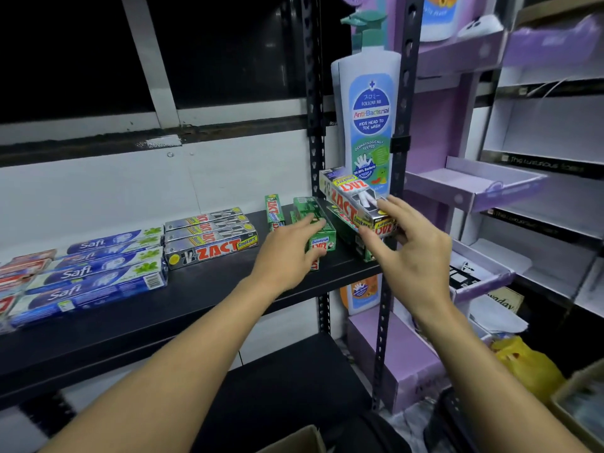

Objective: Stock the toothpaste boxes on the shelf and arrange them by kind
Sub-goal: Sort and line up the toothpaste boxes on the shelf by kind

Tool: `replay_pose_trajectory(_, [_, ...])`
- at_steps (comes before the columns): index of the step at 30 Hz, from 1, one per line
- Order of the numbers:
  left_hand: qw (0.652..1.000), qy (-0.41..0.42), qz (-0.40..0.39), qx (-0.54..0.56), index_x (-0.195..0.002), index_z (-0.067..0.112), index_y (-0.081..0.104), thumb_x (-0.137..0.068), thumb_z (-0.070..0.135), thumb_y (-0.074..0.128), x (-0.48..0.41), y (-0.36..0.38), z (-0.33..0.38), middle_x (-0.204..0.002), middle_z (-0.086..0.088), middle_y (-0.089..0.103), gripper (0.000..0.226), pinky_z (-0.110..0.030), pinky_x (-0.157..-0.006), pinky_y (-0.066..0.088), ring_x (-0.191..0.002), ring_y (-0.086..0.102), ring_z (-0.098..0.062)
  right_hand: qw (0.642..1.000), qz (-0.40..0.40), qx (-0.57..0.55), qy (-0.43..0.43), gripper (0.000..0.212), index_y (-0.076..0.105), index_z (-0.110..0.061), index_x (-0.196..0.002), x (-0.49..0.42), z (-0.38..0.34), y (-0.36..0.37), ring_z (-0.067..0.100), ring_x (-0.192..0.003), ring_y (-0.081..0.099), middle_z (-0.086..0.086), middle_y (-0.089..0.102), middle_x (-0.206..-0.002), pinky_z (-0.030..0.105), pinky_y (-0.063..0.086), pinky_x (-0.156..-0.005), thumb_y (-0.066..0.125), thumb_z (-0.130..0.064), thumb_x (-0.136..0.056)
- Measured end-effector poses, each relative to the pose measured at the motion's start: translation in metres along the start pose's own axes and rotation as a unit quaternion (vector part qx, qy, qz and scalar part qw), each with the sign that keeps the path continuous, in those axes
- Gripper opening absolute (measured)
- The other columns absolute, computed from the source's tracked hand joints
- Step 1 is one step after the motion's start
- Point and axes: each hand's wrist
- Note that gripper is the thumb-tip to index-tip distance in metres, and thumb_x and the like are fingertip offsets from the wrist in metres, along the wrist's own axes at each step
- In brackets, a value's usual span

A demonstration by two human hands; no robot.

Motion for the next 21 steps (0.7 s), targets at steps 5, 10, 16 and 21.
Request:
replay_pose_trajectory(5, [0.995,0.036,-0.045,-0.085,-0.151,0.03,0.04,-0.094,0.039,0.064,-0.015,-0.001,0.016,-0.16,0.004,0.032,0.062,-0.048,-0.11,0.04,-0.14,0.043,-0.027,1.0,0.003,-0.019,0.015,0.047,0.067,-0.019,-0.125,-0.004,0.002,-0.006,0.001,-0.118,0.06,-0.003,0.063,-0.131,0.032,0.053,-0.097,0.081,-0.027,-0.08])
replay_pose_trajectory(10, [0.998,0.047,-0.021,-0.042,-0.152,0.02,0.037,-0.093,0.03,0.066,-0.007,0.017,0.03,-0.155,0.001,0.041,0.067,-0.045,-0.109,0.041,-0.132,0.049,-0.03,0.999,0.003,-0.021,0.025,0.045,0.069,-0.02,-0.122,0.003,0.001,-0.009,-0.013,-0.096,0.06,-0.013,0.063,-0.126,0.019,0.054,-0.086,0.081,-0.026,-0.079])
replay_pose_trajectory(16, [0.996,0.076,-0.03,-0.019,-0.146,0.014,0.046,-0.091,0.024,0.065,0.0,0.034,0.022,-0.152,-0.003,0.042,0.058,-0.045,-0.113,0.037,-0.138,0.038,-0.025,0.999,-0.012,-0.024,0.028,0.044,0.069,-0.02,-0.122,0.008,0.001,-0.008,-0.005,-0.103,0.063,-0.022,0.062,-0.12,0.028,0.056,-0.09,0.081,-0.027,-0.079])
replay_pose_trajectory(21, [0.999,0.035,0.023,0.032,-0.146,0.021,0.047,-0.091,0.031,0.063,0.017,0.019,0.003,-0.159,0.003,0.035,0.058,-0.035,-0.119,0.024,-0.147,0.028,-0.018,0.997,-0.021,-0.058,0.037,0.041,0.07,-0.021,-0.119,0.016,-0.001,0.005,-0.001,-0.104,0.065,-0.026,0.062,-0.117,0.035,0.057,-0.09,0.081,-0.024,-0.079])
Point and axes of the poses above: each hand's wrist, its own x-axis away from the middle knuckle, its own y-axis out of the palm, z = x × y
